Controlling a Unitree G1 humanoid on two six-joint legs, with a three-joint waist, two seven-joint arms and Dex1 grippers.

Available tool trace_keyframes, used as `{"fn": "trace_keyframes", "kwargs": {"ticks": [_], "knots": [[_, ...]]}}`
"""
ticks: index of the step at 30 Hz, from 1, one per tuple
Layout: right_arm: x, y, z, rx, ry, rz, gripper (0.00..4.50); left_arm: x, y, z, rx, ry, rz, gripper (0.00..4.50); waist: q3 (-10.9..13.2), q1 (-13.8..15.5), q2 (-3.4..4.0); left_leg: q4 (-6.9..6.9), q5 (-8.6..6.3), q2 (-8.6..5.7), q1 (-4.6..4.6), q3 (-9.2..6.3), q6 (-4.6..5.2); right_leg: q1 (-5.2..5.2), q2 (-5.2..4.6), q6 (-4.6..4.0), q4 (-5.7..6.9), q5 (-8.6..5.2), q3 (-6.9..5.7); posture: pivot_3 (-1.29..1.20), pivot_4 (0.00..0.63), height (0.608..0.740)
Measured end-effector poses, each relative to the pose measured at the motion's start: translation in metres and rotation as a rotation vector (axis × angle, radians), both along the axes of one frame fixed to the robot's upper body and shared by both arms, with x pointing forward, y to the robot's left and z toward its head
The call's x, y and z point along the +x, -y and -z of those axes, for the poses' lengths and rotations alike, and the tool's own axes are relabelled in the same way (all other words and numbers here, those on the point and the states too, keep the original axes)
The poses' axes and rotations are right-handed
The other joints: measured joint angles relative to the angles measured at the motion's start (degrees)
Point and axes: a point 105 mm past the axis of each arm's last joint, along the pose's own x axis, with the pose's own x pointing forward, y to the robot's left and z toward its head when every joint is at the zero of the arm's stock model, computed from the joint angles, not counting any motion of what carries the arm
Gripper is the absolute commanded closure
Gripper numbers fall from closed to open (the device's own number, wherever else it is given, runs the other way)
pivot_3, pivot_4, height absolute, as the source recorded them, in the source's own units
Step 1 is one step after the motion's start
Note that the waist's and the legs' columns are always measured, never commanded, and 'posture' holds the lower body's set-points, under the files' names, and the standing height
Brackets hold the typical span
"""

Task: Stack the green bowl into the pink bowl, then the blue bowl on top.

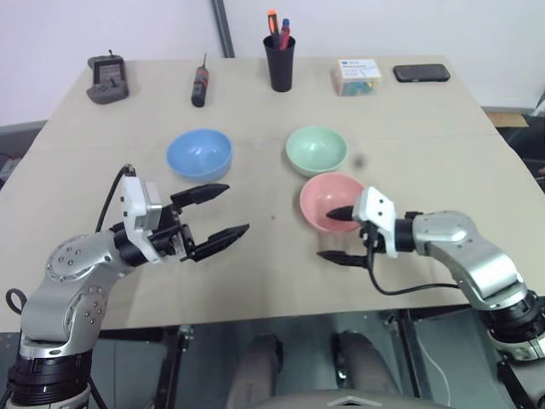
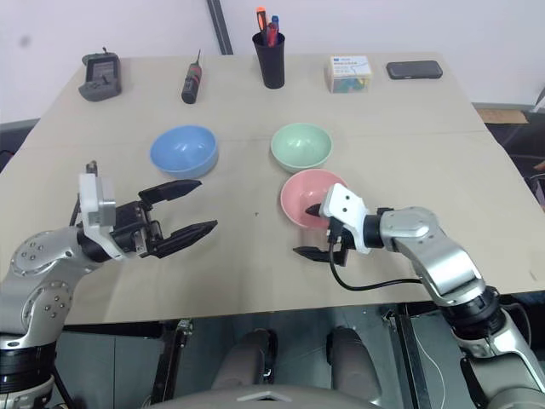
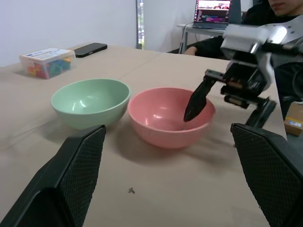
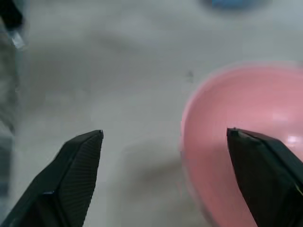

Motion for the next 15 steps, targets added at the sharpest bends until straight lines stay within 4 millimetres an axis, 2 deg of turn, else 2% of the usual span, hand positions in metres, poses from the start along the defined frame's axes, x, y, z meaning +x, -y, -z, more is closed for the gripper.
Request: {"fn": "trace_keyframes", "kwargs": {"ticks": [3,5,8,9,10,11,12,14,15], "knots": [[0.019,0.014,-0.032,-0.004,0.174,0.049,0.16,0.0,0.001,0.0,-0.005,0.002,-0.001,0.0,0.0,-0.17,0.0,0.01,0.0,0.01,0.08,0.05,0.0,0.02,0.01,0.0,0.02,0.0,0.02,0.0,0.15,0.74],[0.051,0.036,-0.047,-0.081,0.324,0.146,0.16,0.0,0.001,-0.001,-0.006,0.005,0.002,0.0,0.0,-0.23,0.0,0.0,0.0,0.01,0.1,0.08,0.0,0.02,0.02,0.0,0.03,0.0,0.02,0.0,0.15,0.74],[0.1,0.07,-0.055,-0.287,0.54,0.284,0.16,0.0,0.002,-0.003,-0.007,0.013,0.004,0.0,0.01,-0.34,0.01,-0.02,0.01,0.01,0.07,0.16,-0.01,-0.04,0.02,-0.01,0.02,0.01,0.08,0.0,0.15,0.74],[0.115,0.076,-0.051,-0.365,0.595,0.299,0.16,0.001,0.002,-0.003,-0.007,0.014,0.003,0.0,0.0,-0.43,0.0,-0.02,0.01,0.01,0.11,0.2,-0.01,-0.04,0.02,-0.01,0.03,0.01,0.1,0.0,0.15,0.74],[0.12,0.078,-0.049,-0.399,0.614,0.304,0.16,0.001,0.003,-0.004,-0.008,0.018,0.006,0.0,0.01,-0.45,0.0,-0.05,0.01,0.01,0.08,0.23,-0.02,-0.07,0.02,-0.02,0.02,0.01,0.13,0.0,0.15,0.74],[0.134,0.077,-0.034,-0.488,0.663,0.281,0.16,0.001,0.003,-0.005,-0.007,0.024,0.007,0.0,0.0,-0.63,0.0,-0.14,0.03,0.03,0.08,0.29,-0.04,-0.11,0.02,-0.02,-0.03,0.0,0.17,0.0,0.15,0.74],[0.135,0.076,-0.033,-0.495,0.667,0.277,0.16,0.002,0.003,-0.005,-0.008,0.024,0.008,0.0,0.0,-0.63,0.0,-0.15,0.03,0.03,0.08,0.29,-0.05,-0.11,0.02,-0.03,-0.03,0.0,0.18,0.0,0.15,0.74],[0.145,0.064,-0.009,-0.563,0.697,0.225,0.16,0.001,0.002,-0.005,-0.008,0.021,0.004,0.0,0.01,-0.98,0.0,-0.25,0.14,0.04,-0.02,0.41,-0.25,-0.23,0.01,-0.03,-0.06,0.0,0.28,0.0,0.15,0.74],[0.148,0.051,0.004,-0.59,0.73,0.18,0.16,0.001,0.002,-0.004,-0.006,0.019,0.002,0.0,0.02,-1.27,-0.01,-0.26,0.15,0.04,-0.05,0.46,-0.27,-0.3,0.0,-0.03,-0.07,0.0,0.33,0.0,0.15,0.74]]}}
